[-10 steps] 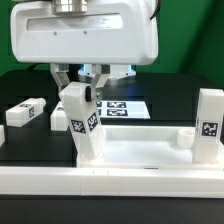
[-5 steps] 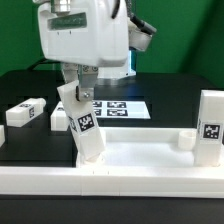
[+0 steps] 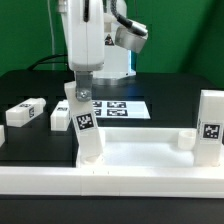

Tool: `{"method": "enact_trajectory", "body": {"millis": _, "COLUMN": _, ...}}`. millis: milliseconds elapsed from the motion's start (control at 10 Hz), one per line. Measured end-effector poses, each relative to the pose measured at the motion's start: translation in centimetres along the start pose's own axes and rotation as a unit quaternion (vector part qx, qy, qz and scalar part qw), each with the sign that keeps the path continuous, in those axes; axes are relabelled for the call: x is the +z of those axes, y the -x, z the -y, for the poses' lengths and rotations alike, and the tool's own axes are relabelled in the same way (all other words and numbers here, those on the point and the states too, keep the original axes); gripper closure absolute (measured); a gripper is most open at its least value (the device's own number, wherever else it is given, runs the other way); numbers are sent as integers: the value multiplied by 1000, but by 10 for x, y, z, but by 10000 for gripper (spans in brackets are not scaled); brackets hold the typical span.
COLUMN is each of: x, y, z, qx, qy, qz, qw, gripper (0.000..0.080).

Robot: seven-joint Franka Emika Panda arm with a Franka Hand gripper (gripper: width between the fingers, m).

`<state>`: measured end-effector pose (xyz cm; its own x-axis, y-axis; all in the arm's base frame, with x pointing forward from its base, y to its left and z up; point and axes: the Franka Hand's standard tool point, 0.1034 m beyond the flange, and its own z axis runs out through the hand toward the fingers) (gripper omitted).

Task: Assemble desk

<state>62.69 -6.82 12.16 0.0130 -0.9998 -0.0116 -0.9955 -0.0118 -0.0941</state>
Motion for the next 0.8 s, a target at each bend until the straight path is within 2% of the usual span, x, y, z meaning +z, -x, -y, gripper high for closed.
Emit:
{"method": "enact_trajectory", "body": {"millis": 300, "x": 2, "y": 18, "z": 1, "qx": 82, "qy": 5, "qz": 7, "qw": 997, "gripper": 508}}
{"method": "enact_trajectory", "body": {"millis": 500, "x": 3, "y": 22, "z": 1, "qx": 118, "qy": 3, "qz": 17, "qw": 993, "gripper": 508}}
{"method": "enact_trajectory", "body": {"millis": 600, "x": 3, "y": 23, "z": 1, "qx": 116, "qy": 3, "qz": 18, "qw": 993, "gripper": 402}}
{"method": "enact_trajectory", "body": {"millis": 700, "x": 4, "y": 23, "z": 1, "qx": 106, "qy": 4, "qz": 18, "qw": 994, "gripper": 402}}
{"method": "enact_trajectory", "body": {"millis": 800, "x": 4, "y": 23, "z": 1, "qx": 82, "qy": 4, "qz": 18, "qw": 996, "gripper": 265}}
